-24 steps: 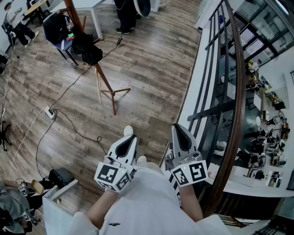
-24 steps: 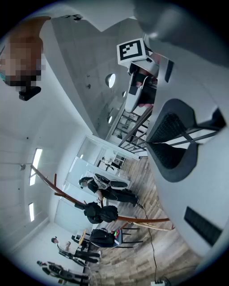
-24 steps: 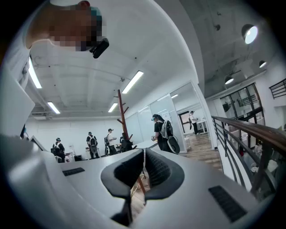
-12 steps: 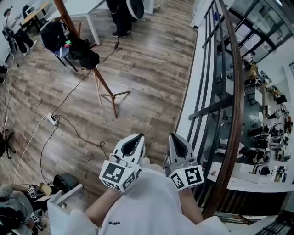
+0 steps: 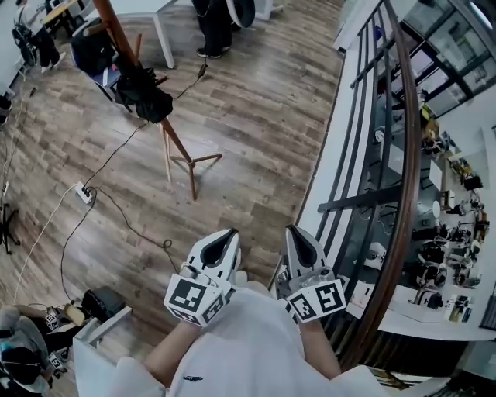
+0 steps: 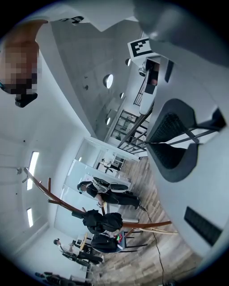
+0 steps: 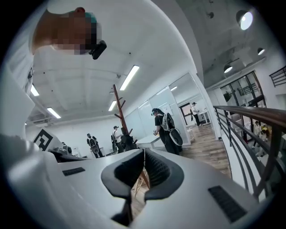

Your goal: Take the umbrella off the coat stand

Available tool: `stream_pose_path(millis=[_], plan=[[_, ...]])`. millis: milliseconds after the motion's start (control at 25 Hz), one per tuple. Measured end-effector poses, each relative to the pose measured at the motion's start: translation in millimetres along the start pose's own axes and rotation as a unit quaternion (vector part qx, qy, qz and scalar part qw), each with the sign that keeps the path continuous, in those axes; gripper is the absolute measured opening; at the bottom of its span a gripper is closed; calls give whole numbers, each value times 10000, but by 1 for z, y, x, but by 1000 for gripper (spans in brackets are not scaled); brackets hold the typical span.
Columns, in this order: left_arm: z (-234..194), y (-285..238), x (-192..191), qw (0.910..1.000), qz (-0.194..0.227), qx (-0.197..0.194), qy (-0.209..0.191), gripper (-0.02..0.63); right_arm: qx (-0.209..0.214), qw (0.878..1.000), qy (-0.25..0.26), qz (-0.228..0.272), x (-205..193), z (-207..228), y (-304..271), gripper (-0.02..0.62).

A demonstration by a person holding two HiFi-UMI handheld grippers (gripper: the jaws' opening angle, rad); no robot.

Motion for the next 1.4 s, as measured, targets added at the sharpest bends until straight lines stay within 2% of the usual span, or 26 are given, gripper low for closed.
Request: stream_pose_path(millis=[200, 440, 760, 1080, 1280, 1400], plan=[[-40, -46, 39, 9999, 126, -15, 48, 21, -64, 10000, 24, -43, 13, 19, -64, 35], [-71, -82, 67, 9994, 265, -227, -44, 21, -110, 9997, 207, 70, 25, 30, -109, 35], [-86, -93, 75, 9995, 173, -273, -13, 21, -7, 9994, 333, 3, 27, 27, -132, 35], [-114, -108, 70, 9998, 165, -30, 87, 21, 292, 9989, 356, -10, 22, 35, -179, 35], [-127, -143, 75, 9996, 175, 192, 95, 21, 536, 9984, 183, -52, 24, 59, -220, 35], [-139, -172, 85, 9986, 244, 456, 116, 21, 849, 9961, 106, -209, 23, 78, -255, 35]])
Point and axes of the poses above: the fingertips, and each gripper's own axes: y backward along the fingers, z to its right, x out of its top, the point moved 5 cm from there along y, backward along the fingers, and after that the axes turned 8 degrees about z, right-handed, at the moved point
